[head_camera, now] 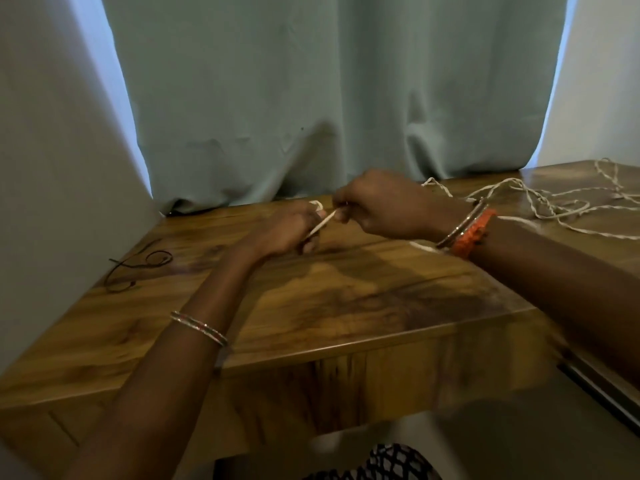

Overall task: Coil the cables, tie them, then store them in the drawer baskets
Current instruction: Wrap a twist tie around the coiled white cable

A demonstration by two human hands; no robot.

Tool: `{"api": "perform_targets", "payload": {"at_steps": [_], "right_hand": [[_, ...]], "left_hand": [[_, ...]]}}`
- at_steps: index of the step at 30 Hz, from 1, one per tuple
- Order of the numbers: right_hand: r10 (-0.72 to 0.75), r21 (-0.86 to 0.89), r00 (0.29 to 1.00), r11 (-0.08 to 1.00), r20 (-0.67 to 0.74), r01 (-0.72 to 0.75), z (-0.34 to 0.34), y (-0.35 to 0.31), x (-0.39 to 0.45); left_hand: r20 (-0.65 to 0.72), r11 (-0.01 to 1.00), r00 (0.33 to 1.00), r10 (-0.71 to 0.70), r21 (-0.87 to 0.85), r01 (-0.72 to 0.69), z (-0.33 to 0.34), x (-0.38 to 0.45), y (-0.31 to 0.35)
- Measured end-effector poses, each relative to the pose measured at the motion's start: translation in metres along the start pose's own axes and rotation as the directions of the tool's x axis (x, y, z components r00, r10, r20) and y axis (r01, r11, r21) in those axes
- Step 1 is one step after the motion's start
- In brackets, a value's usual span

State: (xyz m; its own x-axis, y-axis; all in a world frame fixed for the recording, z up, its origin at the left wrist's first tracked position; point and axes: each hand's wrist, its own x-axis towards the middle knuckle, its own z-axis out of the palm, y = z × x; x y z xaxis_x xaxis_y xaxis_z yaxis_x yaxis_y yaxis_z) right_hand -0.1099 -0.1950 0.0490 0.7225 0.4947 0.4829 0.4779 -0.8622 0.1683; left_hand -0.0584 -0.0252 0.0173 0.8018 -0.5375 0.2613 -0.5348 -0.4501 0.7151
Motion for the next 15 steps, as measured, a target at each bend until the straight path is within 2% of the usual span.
{"api": "perform_targets", "payload": {"at_steps": [1, 3, 5, 6, 8, 10, 12, 15], "right_hand": [[-0.097, -0.146, 0.994, 0.985, -0.056, 0.088, 0.007, 0.01, 0.001], [-0.198, -0.301, 0.973, 0.941, -0.119, 0.154, 0.019, 0.032, 0.0], [-0.11, -0.311, 0.964, 0.95, -0.243, 0.03, 0.026, 0.051, 0.001], [-0.033, -0.299, 0.951, 0.952, -0.308, -0.063, 0.03, 0.056, 0.003], [0.121, -0.261, 0.932, 0.941, -0.341, -0.217, 0.045, 0.051, 0.005], [0.222, -0.19, 0.94, 0.943, -0.26, -0.275, 0.069, 0.026, 0.004], [0.269, -0.115, 0.96, 0.954, -0.078, -0.276, 0.086, -0.01, -0.005], [0.226, 0.013, 0.974, 0.974, 0.024, -0.226, 0.076, -0.057, -0.024]], "left_hand": [[0.132, 0.981, 0.991, -0.037, -0.184, 0.061, -0.001, -0.003, 0.007], [0.384, 0.787, 0.923, -0.009, -0.567, 0.243, -0.005, -0.014, 0.016], [0.507, 0.631, 0.849, 0.151, -0.71, 0.311, -0.005, -0.026, 0.018], [0.503, 0.565, 0.831, 0.237, -0.767, 0.303, -0.003, -0.032, 0.02], [0.372, 0.399, 0.867, 0.333, -0.888, 0.228, 0.004, -0.035, 0.027], [0.128, 0.269, 0.951, 0.28, -0.962, 0.05, 0.006, -0.025, 0.031], [-0.046, 0.297, 0.99, 0.137, -0.951, -0.086, 0.004, -0.007, 0.025], [-0.186, 0.479, 0.98, -0.065, -0.868, -0.133, 0.004, 0.018, 0.001]]}}
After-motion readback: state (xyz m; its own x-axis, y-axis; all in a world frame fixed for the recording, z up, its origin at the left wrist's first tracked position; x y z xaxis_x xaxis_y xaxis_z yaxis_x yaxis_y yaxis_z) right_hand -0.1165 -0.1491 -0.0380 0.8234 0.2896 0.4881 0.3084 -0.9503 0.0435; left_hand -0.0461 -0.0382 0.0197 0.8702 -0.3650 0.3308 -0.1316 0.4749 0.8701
